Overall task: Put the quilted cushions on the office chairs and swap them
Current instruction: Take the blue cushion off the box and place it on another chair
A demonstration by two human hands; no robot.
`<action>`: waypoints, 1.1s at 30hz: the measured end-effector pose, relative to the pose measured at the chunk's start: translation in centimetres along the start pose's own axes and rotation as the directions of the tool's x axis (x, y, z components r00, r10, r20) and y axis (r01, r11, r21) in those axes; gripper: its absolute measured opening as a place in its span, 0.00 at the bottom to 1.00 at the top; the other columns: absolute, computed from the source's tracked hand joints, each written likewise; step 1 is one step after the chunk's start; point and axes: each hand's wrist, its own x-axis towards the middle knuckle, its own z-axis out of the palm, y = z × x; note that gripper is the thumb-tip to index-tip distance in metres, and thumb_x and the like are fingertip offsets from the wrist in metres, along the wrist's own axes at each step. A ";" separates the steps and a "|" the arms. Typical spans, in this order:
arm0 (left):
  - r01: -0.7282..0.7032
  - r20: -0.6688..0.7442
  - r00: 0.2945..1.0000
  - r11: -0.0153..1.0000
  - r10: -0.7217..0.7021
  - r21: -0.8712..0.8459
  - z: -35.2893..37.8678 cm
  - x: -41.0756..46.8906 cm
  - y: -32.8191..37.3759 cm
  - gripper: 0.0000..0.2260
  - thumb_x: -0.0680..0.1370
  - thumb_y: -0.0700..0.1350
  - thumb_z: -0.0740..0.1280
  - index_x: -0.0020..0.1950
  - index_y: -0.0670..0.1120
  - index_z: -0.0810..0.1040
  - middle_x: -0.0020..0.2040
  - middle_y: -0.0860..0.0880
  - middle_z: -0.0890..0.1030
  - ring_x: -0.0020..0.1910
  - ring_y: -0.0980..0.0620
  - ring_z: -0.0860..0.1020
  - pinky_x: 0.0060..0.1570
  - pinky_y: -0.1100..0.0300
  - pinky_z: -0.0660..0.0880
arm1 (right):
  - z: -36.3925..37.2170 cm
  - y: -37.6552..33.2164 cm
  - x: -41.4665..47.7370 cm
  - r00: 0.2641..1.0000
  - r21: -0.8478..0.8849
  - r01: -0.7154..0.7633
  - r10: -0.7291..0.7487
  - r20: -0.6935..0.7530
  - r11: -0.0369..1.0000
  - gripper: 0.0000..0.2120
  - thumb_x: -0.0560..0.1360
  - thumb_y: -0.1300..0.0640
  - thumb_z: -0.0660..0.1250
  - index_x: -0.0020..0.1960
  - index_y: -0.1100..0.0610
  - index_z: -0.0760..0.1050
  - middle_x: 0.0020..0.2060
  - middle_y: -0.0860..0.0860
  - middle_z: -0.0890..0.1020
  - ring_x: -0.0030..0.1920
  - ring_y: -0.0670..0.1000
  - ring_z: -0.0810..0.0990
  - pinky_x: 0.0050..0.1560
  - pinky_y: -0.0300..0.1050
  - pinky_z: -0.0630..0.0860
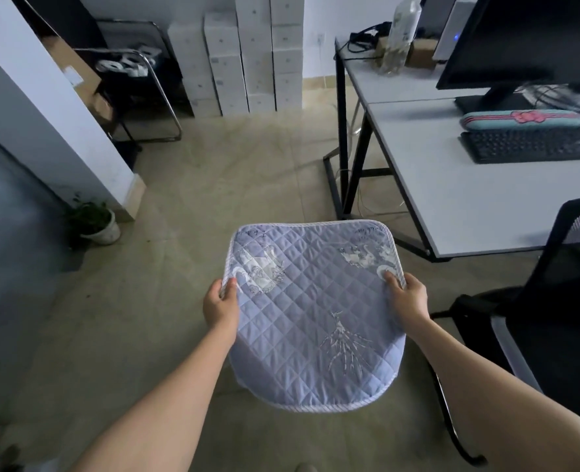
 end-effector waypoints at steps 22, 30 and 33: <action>-0.079 0.219 0.972 0.996 0.085 -0.035 8.9 -19.5 8.8 0.12 0.79 0.47 0.62 0.45 0.38 0.76 0.42 0.39 0.78 0.40 0.48 0.73 0.42 0.58 0.69 | -24.8 3.0 -5.8 0.968 0.070 0.064 -0.045 -0.246 0.995 0.12 0.75 0.49 0.64 0.44 0.58 0.77 0.37 0.53 0.81 0.39 0.53 0.80 0.45 0.52 0.78; -0.130 0.275 0.953 0.991 0.123 0.007 13.6 -32.5 8.2 0.13 0.78 0.49 0.61 0.42 0.40 0.73 0.39 0.43 0.76 0.39 0.47 0.72 0.40 0.58 0.67 | -38.1 8.3 -8.7 0.944 0.012 0.071 -0.064 -0.323 0.997 0.16 0.75 0.49 0.63 0.45 0.63 0.76 0.37 0.55 0.80 0.38 0.52 0.76 0.41 0.49 0.75; -0.123 0.295 0.948 0.992 0.120 -0.010 15.2 -37.2 7.8 0.14 0.79 0.50 0.61 0.47 0.38 0.75 0.41 0.43 0.77 0.40 0.47 0.74 0.41 0.58 0.68 | -42.7 10.3 -9.7 0.935 -0.008 0.080 -0.078 -0.346 0.997 0.18 0.75 0.48 0.63 0.45 0.64 0.75 0.37 0.55 0.79 0.38 0.52 0.75 0.42 0.49 0.74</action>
